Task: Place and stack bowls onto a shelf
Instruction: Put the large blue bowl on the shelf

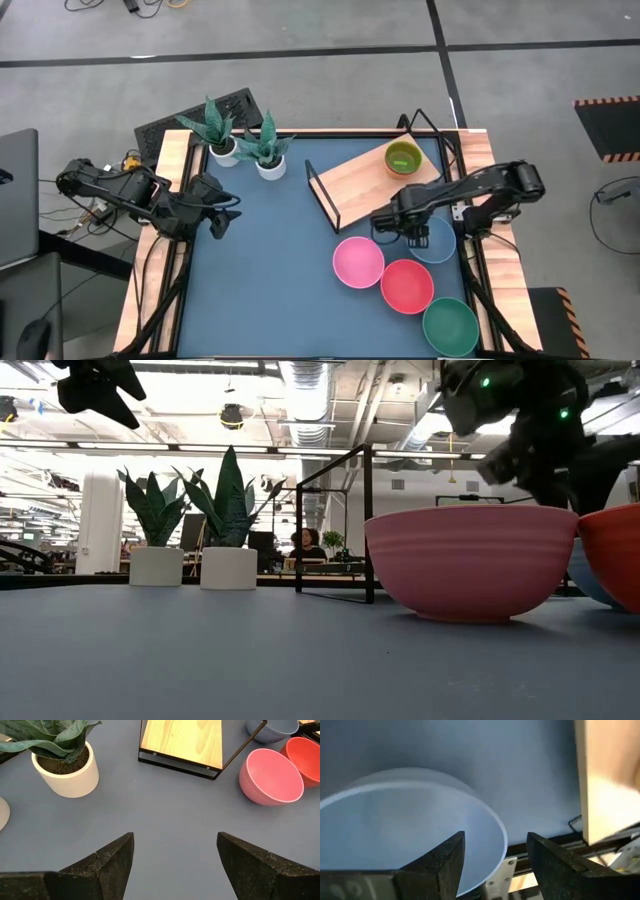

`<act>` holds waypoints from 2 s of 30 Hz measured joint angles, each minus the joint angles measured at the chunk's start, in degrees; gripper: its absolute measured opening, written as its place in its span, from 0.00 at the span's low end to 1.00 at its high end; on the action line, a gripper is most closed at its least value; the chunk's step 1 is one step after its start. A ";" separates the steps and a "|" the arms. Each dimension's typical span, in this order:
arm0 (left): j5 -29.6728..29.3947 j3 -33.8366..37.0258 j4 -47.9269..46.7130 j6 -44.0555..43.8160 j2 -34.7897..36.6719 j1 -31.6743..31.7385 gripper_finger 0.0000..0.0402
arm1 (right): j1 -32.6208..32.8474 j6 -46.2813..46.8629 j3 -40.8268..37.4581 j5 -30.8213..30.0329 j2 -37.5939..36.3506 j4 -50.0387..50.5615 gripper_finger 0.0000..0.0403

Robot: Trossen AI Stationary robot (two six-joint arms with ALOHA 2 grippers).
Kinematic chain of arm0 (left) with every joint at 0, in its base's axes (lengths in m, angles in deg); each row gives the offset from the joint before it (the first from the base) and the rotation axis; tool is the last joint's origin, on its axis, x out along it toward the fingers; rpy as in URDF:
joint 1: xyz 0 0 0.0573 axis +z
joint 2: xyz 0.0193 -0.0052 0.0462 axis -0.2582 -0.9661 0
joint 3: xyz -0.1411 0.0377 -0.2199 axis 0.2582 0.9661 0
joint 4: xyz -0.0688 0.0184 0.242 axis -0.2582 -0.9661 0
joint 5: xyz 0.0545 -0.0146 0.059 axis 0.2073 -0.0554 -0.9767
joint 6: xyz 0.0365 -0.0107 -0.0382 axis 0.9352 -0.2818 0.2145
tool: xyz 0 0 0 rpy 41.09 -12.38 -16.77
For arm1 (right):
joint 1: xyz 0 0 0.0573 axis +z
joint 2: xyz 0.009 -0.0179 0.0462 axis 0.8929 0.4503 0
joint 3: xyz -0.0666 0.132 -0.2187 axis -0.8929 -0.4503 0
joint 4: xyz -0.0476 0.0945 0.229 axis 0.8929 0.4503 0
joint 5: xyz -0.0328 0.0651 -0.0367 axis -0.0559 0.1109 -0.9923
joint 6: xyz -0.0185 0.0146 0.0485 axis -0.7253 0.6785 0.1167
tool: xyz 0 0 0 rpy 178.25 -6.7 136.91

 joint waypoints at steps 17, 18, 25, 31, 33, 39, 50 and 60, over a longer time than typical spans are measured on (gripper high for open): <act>-0.10 0.02 -0.03 -0.02 0.02 -0.01 0.67 | 0.00 -10.91 -0.22 -0.02 7.91 -5.86 0.30; -0.16 0.02 -0.03 -0.01 0.02 0.00 0.67 | 0.00 -10.85 -0.22 -0.08 8.00 -5.76 0.24; -1.43 0.02 -0.05 -0.02 0.02 -0.01 0.67 | -0.11 -9.95 -0.21 0.66 6.99 -4.13 0.07; -1.53 0.02 -0.02 -0.02 0.01 -0.01 0.67 | -1.35 -5.89 -0.22 0.25 3.01 -3.16 0.07; -1.53 0.02 -0.01 -0.02 0.00 -0.01 0.67 | -2.09 -3.83 -0.22 0.28 0.74 -2.65 0.07; -1.53 0.02 0.03 -0.11 0.02 -0.01 0.67 | -5.30 1.63 0.20 2.70 -5.96 1.40 0.07; -1.87 0.02 0.04 -0.22 0.02 -0.01 0.67 | -14.83 16.33 3.57 9.45 -16.02 -2.05 0.07; -2.20 0.02 0.04 -0.22 0.00 -0.01 0.67 | -23.60 39.31 6.75 20.66 -14.27 -18.71 0.07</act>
